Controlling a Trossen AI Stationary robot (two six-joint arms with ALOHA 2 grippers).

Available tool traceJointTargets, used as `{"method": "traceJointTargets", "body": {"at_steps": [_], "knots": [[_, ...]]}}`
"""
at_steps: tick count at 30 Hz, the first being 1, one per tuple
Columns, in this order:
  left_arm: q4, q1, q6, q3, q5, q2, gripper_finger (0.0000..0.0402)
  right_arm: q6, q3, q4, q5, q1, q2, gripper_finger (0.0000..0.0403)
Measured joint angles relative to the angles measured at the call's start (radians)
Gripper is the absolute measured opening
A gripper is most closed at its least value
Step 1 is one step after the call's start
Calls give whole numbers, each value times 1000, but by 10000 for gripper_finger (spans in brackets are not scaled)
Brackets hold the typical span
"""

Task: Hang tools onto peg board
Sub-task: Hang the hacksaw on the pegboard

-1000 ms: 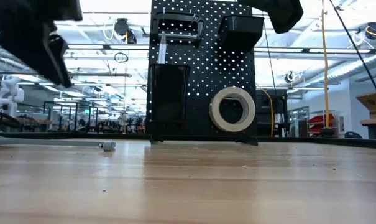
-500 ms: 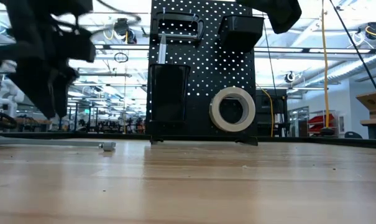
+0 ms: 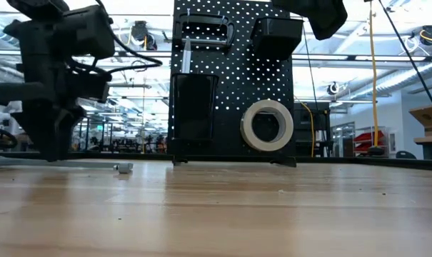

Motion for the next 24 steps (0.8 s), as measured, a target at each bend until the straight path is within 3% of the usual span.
{"method": "traceJointTargets", "body": {"at_steps": [8,18,24], "knots": [[10,6,10,-1,-10,47,171,-15,0,0,0,0,0,267],[37,6,56,5,-4,121,154,-15,0,1,0,0,0,267],[42,6,56,4,7,118,71,-16,0,1,1,0,0,267]]}}
